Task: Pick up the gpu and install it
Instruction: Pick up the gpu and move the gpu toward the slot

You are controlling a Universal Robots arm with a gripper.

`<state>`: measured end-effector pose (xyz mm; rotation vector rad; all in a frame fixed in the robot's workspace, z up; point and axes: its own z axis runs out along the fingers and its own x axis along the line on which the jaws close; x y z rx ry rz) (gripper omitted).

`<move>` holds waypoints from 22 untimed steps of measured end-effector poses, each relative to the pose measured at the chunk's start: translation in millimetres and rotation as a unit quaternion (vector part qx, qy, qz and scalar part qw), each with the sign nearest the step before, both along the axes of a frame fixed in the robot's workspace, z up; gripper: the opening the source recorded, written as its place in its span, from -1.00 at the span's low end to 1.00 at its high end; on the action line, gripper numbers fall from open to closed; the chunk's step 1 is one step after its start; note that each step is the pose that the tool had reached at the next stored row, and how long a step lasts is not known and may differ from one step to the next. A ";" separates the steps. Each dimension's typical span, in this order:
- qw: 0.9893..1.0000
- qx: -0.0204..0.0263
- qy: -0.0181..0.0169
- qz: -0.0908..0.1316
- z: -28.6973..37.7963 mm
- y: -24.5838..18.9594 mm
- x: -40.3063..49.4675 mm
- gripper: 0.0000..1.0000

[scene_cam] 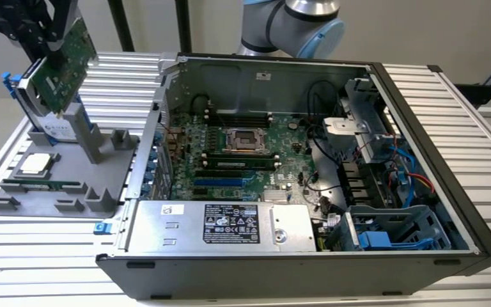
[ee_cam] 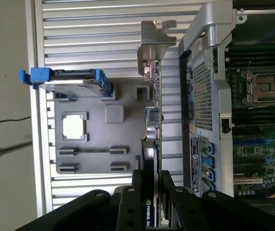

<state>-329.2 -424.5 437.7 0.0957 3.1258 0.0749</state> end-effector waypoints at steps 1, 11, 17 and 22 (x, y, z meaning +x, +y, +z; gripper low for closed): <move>1.000 0.000 0.000 0.000 -0.1 0.0 1.0 -1.00; 1.000 0.000 0.000 0.000 -0.1 0.1 13.1 -1.00; 1.000 0.000 0.000 0.000 -0.1 0.0 20.0 -1.00; 1.000 0.000 0.000 0.000 -0.1 0.0 26.0 -1.00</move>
